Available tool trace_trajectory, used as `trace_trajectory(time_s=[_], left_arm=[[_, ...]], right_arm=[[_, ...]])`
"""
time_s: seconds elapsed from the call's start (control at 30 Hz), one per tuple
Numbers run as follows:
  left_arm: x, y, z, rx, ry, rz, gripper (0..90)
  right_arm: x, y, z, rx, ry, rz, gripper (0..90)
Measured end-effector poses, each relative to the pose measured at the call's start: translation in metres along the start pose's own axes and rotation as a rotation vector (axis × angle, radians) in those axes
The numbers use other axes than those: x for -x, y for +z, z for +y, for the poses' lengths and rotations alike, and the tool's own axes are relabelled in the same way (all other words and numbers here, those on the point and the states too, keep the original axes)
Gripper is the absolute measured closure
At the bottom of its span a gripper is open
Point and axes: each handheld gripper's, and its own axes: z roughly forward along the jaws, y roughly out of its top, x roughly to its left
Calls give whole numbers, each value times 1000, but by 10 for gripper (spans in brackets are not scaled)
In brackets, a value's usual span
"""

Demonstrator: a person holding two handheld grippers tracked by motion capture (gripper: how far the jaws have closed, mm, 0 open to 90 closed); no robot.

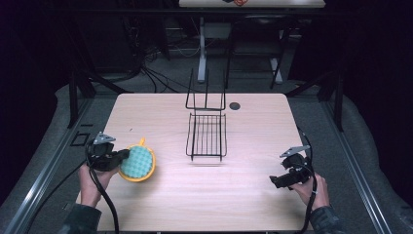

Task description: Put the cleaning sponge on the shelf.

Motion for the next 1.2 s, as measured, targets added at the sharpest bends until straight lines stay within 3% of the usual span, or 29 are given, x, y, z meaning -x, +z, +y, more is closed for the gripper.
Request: trace_trajectory(time_s=[0.4, 1.2], left_arm=[[5, -5, 9, 30, -1, -10, 878], [20, -6, 34, 69, 36, -49, 877]], right_arm=[[0, -2, 1, 8, 7, -4, 22], [-1, -3, 0, 11, 0, -13, 25]])
